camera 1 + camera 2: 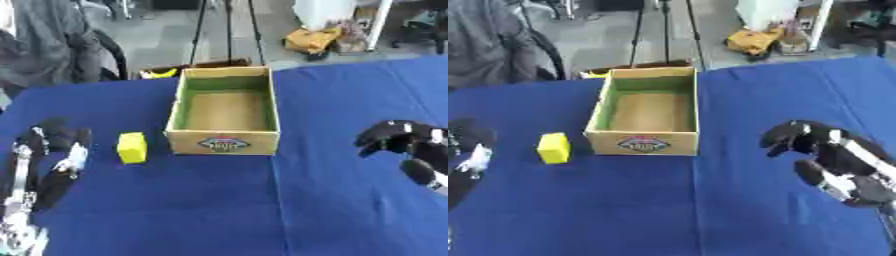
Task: Pick up objects on the table and place them in the box.
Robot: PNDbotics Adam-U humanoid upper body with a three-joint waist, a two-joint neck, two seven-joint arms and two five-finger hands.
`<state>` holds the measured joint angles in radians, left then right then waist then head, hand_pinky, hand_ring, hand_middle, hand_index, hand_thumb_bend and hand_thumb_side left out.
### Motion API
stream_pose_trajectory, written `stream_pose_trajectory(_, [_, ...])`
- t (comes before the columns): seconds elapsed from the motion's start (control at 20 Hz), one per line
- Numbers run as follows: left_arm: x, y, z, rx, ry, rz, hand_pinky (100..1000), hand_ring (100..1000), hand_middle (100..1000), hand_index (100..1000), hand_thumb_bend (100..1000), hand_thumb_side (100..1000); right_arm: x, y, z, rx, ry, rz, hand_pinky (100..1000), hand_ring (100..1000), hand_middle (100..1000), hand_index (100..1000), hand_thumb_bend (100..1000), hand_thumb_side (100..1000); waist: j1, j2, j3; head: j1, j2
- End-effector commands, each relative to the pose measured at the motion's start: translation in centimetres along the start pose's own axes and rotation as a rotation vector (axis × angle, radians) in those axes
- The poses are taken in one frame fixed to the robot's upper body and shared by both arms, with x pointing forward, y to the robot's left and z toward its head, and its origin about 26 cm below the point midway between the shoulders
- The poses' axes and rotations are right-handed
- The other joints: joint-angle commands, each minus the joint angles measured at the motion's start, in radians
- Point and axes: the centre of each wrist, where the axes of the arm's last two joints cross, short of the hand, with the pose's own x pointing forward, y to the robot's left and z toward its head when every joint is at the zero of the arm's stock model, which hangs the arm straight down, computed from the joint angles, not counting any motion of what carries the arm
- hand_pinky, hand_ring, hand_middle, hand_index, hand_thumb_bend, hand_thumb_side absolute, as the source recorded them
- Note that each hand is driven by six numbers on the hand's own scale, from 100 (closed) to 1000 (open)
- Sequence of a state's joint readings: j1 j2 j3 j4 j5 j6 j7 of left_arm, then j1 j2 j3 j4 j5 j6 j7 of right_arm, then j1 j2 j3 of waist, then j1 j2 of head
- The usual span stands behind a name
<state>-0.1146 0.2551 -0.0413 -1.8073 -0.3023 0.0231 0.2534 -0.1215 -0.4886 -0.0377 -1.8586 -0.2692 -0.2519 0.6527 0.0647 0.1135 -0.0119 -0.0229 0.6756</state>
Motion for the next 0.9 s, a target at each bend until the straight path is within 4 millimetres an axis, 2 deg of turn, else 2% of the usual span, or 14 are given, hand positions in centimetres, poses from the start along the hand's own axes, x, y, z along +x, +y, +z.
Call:
stream_pose_trajectory(0.05, [0.6,0.9,-0.5,0.017,-0.030,-0.022,657,531,569,783,423,586,0.9,-0.6,-0.1,0.000,-0.015,0.029,712,789,747,796,294,568,-0.004,-0.008,0.001,0.002,-0.007])
stream_pose_trajectory(0.4, [0.6,1.4,-1.0,-0.007,-0.033,-0.054,663,537,577,787,429,586,0.8,-0.6,0.0,-0.002,-0.013,0.028,712,788,747,795,293,568,-0.004,-0.010,0.000,0.001,-0.008])
stream_pose_trajectory(0.55, [0.1,1.5,-2.0,-0.071,-0.017,-0.137,681,559,609,806,433,532,0.8,-0.5,0.0,0.003,-0.010,0.027,712,788,747,796,293,568,-0.001,-0.015,-0.004,0.001,-0.006])
stream_pose_trajectory(0.6, [-0.1,1.8,-2.5,-0.097,-0.011,-0.176,688,573,622,824,439,474,0.8,-0.5,0.0,0.004,-0.009,0.026,712,789,747,796,293,569,-0.001,-0.017,-0.006,0.001,-0.005])
stream_pose_trajectory(0.7, [-0.3,2.0,-3.5,-0.157,-0.001,-0.262,700,601,651,853,463,440,0.8,-0.5,0.0,0.008,-0.008,0.025,712,788,747,796,293,568,0.001,-0.020,-0.009,0.003,-0.005])
stream_pose_trajectory(0.9, [-1.0,2.4,-5.7,-0.279,0.031,-0.458,719,639,690,893,415,378,0.8,-0.5,0.0,0.016,-0.006,0.025,712,789,748,796,293,569,0.006,-0.025,-0.019,0.007,-0.009])
